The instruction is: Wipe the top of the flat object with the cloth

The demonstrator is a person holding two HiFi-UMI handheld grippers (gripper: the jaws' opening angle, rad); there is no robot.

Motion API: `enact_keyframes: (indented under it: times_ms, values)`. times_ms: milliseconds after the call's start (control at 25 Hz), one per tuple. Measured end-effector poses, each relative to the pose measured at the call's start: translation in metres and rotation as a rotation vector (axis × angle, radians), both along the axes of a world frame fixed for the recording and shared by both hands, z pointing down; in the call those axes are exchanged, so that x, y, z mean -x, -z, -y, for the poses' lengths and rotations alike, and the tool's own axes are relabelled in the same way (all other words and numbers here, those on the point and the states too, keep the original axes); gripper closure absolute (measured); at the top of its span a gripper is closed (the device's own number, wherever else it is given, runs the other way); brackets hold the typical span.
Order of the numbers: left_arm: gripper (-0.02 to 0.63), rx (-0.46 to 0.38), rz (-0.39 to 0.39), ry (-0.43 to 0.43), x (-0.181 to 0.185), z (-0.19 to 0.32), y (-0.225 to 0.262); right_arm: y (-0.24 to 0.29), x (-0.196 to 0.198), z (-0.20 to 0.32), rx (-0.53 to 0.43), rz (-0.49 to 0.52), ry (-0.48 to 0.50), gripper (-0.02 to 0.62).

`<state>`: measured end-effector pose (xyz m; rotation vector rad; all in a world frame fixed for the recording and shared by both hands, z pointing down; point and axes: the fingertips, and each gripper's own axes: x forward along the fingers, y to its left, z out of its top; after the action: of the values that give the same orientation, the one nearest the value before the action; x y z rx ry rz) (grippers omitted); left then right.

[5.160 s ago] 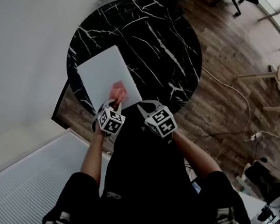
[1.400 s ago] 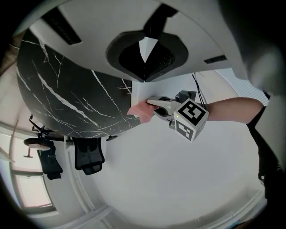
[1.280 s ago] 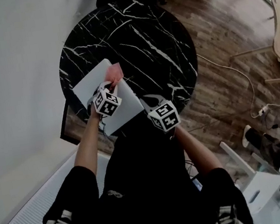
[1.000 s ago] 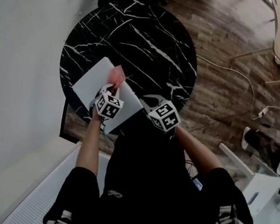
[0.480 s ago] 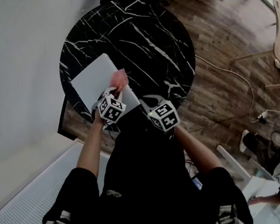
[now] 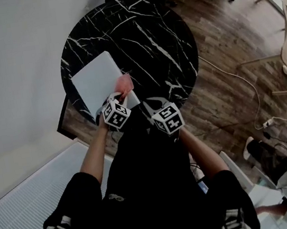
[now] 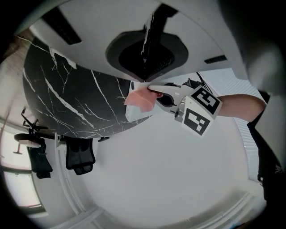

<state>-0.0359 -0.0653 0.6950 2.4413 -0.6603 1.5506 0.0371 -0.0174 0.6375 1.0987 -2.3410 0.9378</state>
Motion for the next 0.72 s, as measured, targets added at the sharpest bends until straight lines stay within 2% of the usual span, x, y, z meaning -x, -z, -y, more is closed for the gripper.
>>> enact_keyframes:
  times_ms: [320,720]
  values:
    - [0.583,0.014,0.008,0.055,-0.009,-0.028,-0.002,0.003,-0.016,-0.015,-0.016,0.009,0.036,0.600]
    - [0.583,0.031,0.055,0.107,-0.021,-0.062,-0.007,0.008,-0.033,-0.027,-0.051,0.067,0.051,0.600]
